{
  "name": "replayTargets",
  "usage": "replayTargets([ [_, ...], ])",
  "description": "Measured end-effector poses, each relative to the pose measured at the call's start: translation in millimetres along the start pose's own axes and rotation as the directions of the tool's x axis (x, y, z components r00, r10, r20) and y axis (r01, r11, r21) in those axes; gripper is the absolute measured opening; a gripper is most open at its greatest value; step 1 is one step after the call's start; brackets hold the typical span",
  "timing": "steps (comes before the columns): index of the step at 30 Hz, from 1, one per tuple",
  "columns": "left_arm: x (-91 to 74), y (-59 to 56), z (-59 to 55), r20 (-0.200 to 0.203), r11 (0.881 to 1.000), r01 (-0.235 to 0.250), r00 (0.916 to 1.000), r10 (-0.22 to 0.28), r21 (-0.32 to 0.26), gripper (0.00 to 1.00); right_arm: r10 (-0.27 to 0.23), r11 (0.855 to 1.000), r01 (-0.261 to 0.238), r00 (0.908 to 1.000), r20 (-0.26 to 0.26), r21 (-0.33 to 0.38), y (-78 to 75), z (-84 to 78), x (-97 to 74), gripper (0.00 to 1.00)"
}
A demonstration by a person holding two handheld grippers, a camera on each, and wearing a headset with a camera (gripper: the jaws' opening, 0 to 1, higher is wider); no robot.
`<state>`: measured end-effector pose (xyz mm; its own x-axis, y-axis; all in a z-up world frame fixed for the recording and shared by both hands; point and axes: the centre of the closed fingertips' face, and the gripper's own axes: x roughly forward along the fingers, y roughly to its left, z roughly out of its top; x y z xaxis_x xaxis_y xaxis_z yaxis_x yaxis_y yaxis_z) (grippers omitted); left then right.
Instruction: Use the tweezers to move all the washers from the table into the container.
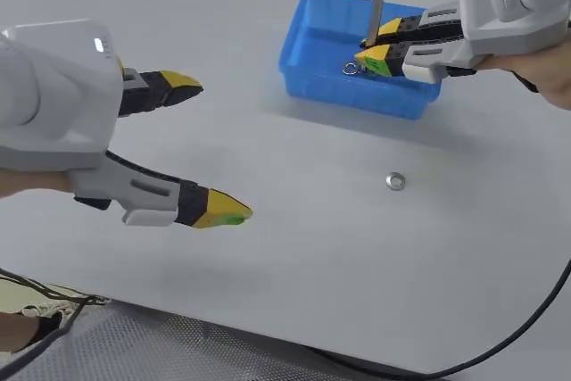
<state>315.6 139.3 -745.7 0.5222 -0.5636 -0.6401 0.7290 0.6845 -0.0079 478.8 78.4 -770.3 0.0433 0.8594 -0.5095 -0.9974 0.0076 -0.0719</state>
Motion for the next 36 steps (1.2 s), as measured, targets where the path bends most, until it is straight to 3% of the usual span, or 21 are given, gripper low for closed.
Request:
replayTargets([
  [8,-0.8,0.6,0.1,-0.002,1.0,-0.003,1.0,0.003,0.001,0.92,-0.008,1.0,0.008,0.9999,0.007,-0.001,-2.0,1.9,-1.9,0.11],
  [13,1.4,8.7,9.8,0.013,1.0,-0.007,0.9999,0.006,0.009,0.92,-0.002,1.0,0.002,0.9999,0.01,-0.007,0.9,5.7,-6.2,0.11],
  [17,5.1,25.0,30.1,0.035,0.999,-0.016,0.9993,0.015,0.04,0.91,0.002,1.0,-0.001,0.9999,0.013,-0.014,2.2,6.5,-8.2,0.11],
  [21,13.6,41.1,64.6,0.114,0.998,-0.027,0.9932,0.021,0.056,0.86,0.007,1.0,-0.006,0.9997,0.024,-0.024,3.4,12.3,-10.9,0.11],
  [25,30.4,48.6,99.9,0.186,0.996,-0.016,0.9825,0.0,0.084,0.92,0.015,0.999,-0.014,0.9994,0.03,-0.036,6.8,17.9,-11.6,0.11],
  [30,53.6,53.5,129.8,0.207,0.99,0.02,0.9772,-0.049,0.143,0.72,0.02,0.999,-0.019,0.9994,0.026,-0.049,9.3,19.9,-11.6,0.11],
  [31,57.0,58.5,133.6,0.218,0.99,0.029,0.9742,-0.059,0.14,0.69,0.022,0.998,-0.021,0.9994,0.027,-0.051,9.7,20.4,-11.7,0.11],
  [32,62.2,54.3,142.2,0.25,0.992,0.088,0.9624,-0.108,0.088,0.68,0.025,0.998,-0.024,0.9992,0.03,-0.052,10.5,21.6,-11.9,0.11],
  [34,67.3,56.9,150.4,0.263,0.992,0.096,0.9578,-0.116,0.087,0.67,0.029,0.998,-0.027,0.9991,0.03,-0.062,12.7,23.8,-13.2,0.11],
  [36,74.0,57.6,152.5,0.239,0.986,0.097,0.9625,-0.129,0.139,0.59,0.036,0.997,-0.034,0.9988,0.033,-0.068,14.0,24.5,-13.2,0.11],
])
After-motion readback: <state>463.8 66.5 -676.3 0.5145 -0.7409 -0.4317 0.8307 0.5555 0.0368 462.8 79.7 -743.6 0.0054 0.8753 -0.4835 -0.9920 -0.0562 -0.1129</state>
